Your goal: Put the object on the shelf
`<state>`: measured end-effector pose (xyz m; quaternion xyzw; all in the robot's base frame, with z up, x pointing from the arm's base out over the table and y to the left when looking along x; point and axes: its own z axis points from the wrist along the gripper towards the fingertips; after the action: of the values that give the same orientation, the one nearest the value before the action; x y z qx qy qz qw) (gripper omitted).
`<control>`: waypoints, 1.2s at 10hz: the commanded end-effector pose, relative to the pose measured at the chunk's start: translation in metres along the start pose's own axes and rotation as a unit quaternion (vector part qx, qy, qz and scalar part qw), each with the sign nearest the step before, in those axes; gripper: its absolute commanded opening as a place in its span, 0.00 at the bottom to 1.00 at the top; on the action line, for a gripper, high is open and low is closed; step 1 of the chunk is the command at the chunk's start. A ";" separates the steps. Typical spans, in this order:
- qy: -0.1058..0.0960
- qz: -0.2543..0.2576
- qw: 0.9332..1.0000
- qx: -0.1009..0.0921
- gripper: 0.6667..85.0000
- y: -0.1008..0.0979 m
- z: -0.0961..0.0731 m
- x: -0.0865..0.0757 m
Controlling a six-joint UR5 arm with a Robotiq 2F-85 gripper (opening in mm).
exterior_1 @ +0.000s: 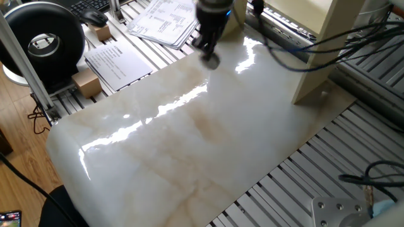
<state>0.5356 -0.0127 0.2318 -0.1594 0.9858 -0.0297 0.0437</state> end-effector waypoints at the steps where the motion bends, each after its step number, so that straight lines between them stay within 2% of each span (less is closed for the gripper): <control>1: -0.001 -0.017 0.999 -0.033 0.01 -0.031 -0.051 0.021; 2: -0.007 -0.012 1.000 -0.028 0.01 -0.034 -0.051 0.018; 3: -0.012 -0.005 1.000 -0.014 0.01 -0.041 -0.051 0.015; 4: -0.012 -0.011 1.000 0.002 0.01 -0.049 -0.051 0.015; 5: -0.009 -0.030 0.999 0.008 0.01 -0.063 -0.051 0.017; 7: 0.004 -0.060 0.998 -0.001 0.01 -0.099 -0.070 0.035; 8: 0.004 -0.068 0.998 0.002 0.01 -0.113 -0.074 0.044; 9: -0.010 -0.070 0.997 0.004 0.01 -0.112 -0.070 0.049; 10: -0.016 -0.039 0.999 -0.016 0.01 -0.102 -0.070 0.046; 12: -0.024 0.007 1.000 0.003 0.01 -0.112 -0.070 0.042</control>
<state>0.5223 -0.1218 0.3021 -0.1840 0.9810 -0.0314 0.0531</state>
